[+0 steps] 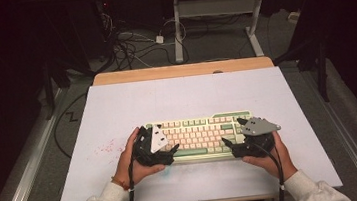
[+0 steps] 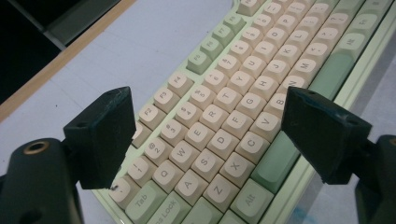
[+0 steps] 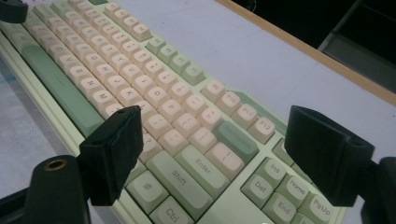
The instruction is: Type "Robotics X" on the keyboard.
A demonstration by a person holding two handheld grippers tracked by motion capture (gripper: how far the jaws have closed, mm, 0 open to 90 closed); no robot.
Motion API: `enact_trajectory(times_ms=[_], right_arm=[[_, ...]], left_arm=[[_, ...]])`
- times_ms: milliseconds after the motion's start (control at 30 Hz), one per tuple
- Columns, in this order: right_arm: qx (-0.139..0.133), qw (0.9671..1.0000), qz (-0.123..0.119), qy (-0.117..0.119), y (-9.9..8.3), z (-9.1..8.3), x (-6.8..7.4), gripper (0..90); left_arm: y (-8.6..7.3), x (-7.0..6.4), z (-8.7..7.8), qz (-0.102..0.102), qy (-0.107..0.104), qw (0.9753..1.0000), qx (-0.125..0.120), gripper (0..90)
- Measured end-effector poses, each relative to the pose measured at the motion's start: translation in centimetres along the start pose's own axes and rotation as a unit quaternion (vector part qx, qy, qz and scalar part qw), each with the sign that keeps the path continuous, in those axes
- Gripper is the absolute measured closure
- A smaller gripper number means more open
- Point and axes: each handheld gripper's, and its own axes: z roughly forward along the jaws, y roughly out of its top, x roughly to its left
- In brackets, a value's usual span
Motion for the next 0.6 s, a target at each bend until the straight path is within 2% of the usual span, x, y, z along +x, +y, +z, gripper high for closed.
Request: enact_trajectory(times_ms=[67,233,600], right_arm=[[0.001,1.0,-0.005,0.0,0.1,-0.1,0.2,20.6],[-0.005,0.9999,-0.016,-0.005,0.2,-0.5,0.4,21.2],[-0.009,0.9996,-0.022,-0.012,0.2,-1.3,0.4,21.6]], left_arm=[[0.0,-0.2,-0.1,0.01,0.004,0.9999,0.002,16.5],[-0.2,-0.4,-0.7,0.018,0.007,0.9998,0.0,16.6],[-0.5,-0.3,-1.4,0.024,0.009,0.9997,-0.006,16.6]])
